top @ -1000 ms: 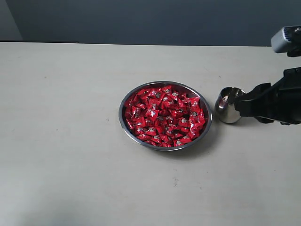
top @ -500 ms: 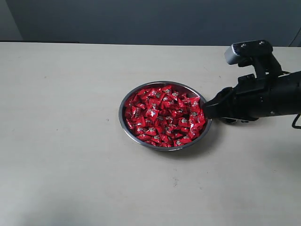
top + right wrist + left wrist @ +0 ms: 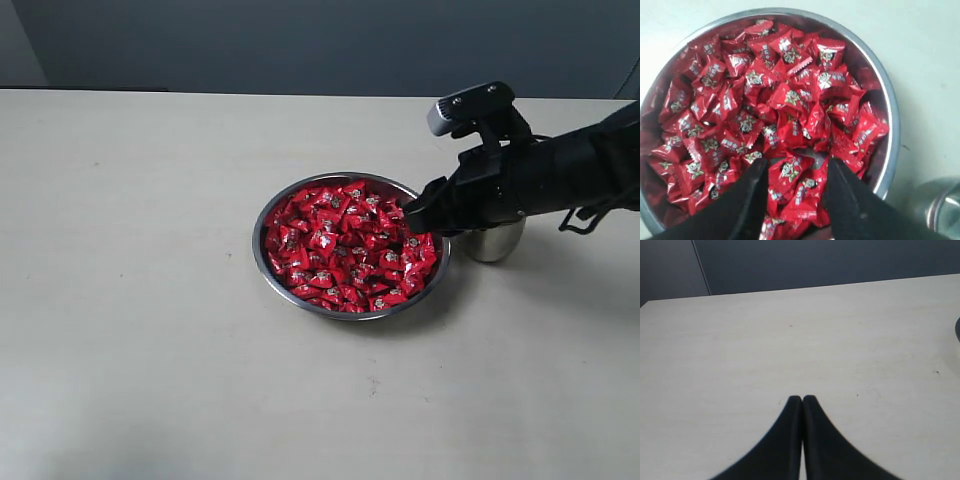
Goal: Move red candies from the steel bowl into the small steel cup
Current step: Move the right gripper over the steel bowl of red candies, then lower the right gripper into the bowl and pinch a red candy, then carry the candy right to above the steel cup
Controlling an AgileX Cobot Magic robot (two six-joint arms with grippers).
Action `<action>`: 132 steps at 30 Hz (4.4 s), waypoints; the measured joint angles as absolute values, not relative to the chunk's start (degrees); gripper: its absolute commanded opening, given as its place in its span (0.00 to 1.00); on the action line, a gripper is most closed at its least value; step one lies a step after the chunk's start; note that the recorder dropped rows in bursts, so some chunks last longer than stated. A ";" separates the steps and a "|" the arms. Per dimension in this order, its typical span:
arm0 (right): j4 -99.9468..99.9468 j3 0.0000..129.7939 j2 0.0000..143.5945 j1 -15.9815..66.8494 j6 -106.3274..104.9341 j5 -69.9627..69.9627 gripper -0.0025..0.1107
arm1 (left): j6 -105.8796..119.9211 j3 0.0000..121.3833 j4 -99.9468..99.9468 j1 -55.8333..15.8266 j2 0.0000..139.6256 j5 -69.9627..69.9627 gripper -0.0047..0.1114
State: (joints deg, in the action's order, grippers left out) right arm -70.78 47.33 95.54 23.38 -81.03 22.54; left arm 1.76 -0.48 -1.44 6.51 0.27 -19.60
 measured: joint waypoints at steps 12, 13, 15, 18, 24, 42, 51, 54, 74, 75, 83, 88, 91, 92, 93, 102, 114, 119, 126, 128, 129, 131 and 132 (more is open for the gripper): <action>-69.07 50.23 100.61 23.38 -86.08 23.89 0.36 | 1.76 -0.48 -1.44 6.51 0.27 -19.60 0.04; -69.07 50.55 100.74 23.38 -86.22 23.89 0.36 | 1.76 -0.48 -1.44 6.51 0.27 -19.60 0.04; -69.30 51.12 101.15 23.38 -86.36 23.89 0.36 | 1.76 -0.48 -1.44 6.51 0.27 -19.60 0.04; -69.91 52.49 102.18 23.38 -86.55 23.89 0.36 | 1.76 -0.48 -1.44 6.51 0.27 -19.60 0.04; -70.37 54.88 105.86 23.38 -86.55 23.89 0.36 | 1.76 -0.48 -1.44 6.51 0.27 -19.60 0.04; -70.80 57.15 110.46 23.38 -86.66 25.30 0.36 | 1.76 -0.48 -1.44 6.51 0.27 -19.60 0.04; -70.80 57.24 110.92 23.38 -86.66 25.34 0.36 | 1.76 -0.48 -1.44 6.51 0.27 -19.60 0.04; -71.04 57.24 111.88 23.38 -87.35 25.08 0.36 | 1.76 -0.48 -1.44 6.51 0.27 -19.60 0.04; -73.51 57.80 112.54 23.38 -89.05 24.30 0.20 | 1.76 -0.48 -1.44 6.51 0.27 -19.60 0.04; -73.51 57.80 112.54 23.38 -89.05 24.30 0.20 | 1.76 -0.48 -1.44 6.51 0.27 -19.60 0.04; -73.51 57.80 112.54 23.38 -89.05 24.66 0.35 | 1.76 -0.48 -1.44 6.51 0.27 -19.60 0.04; -73.37 57.80 112.54 23.38 -89.05 25.09 0.42 | 1.76 -0.48 -1.44 6.51 0.27 -19.60 0.04; -73.14 57.80 112.54 23.38 -89.05 25.24 0.42 | 1.76 -0.48 -1.44 6.51 0.27 -19.60 0.04; -73.14 57.80 112.54 23.38 -89.05 25.24 0.42 | 1.76 -0.48 -1.44 6.51 0.27 -19.60 0.04; -73.14 57.80 112.67 23.38 -89.05 25.24 0.42 | 1.76 -0.48 -1.44 6.51 0.27 -19.60 0.04; -73.03 58.28 114.48 23.47 -89.53 23.85 0.18 | 1.76 -0.48 -1.44 6.51 0.27 -19.60 0.04; -73.14 58.28 113.77 23.47 -89.53 23.74 0.16 | 1.76 -0.48 -1.44 6.51 0.27 -19.60 0.04; -73.35 58.28 112.18 23.60 -89.53 24.93 0.16 | 1.76 -0.48 -1.44 6.51 0.27 -19.60 0.04; -68.47 58.28 109.25 23.60 -85.62 25.14 0.16 | 1.76 -0.48 -1.44 6.51 0.27 -19.60 0.04; -63.14 58.28 107.30 23.60 -80.65 25.14 0.16 | 1.76 -0.48 -1.44 6.51 0.27 -19.60 0.04; -59.54 58.28 106.15 23.60 -77.22 25.01 0.16 | 1.76 -0.48 -1.44 6.51 0.27 -19.60 0.04; -52.68 58.28 103.93 23.60 -70.35 24.87 0.16 | 1.76 -0.48 -1.44 6.51 0.27 -19.60 0.04; -48.92 58.12 102.89 23.60 -66.46 24.54 0.16 | 1.76 -0.48 -1.44 6.51 0.27 -19.60 0.04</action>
